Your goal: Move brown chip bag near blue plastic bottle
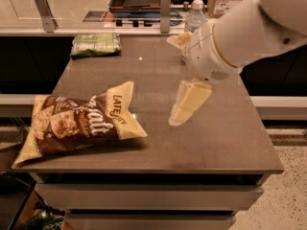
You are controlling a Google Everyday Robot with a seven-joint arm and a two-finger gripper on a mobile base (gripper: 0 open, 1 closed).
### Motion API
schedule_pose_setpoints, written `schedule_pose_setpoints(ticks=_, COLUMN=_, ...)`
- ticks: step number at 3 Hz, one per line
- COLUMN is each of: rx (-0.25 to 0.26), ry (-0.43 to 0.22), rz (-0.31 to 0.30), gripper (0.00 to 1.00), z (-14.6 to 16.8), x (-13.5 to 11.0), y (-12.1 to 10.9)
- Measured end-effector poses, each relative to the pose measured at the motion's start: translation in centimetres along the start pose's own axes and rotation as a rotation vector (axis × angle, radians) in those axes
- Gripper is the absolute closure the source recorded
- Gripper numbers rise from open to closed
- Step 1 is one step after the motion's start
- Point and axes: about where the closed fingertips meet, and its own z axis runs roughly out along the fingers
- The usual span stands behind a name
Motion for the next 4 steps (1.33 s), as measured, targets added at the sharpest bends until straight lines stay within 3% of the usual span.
schedule_pose_setpoints(ticks=1, rx=0.025, ry=0.012, rz=0.033, gripper=0.0, z=3.6, x=-1.1, y=-0.8)
schedule_pose_setpoints(ticks=2, rx=0.016, ry=0.015, rz=0.042, gripper=0.0, z=6.5, x=-2.0, y=-0.7)
schedule_pose_setpoints(ticks=4, rx=-0.119, ry=0.06, rz=-0.006, gripper=0.0, z=9.9, x=-3.8, y=2.4)
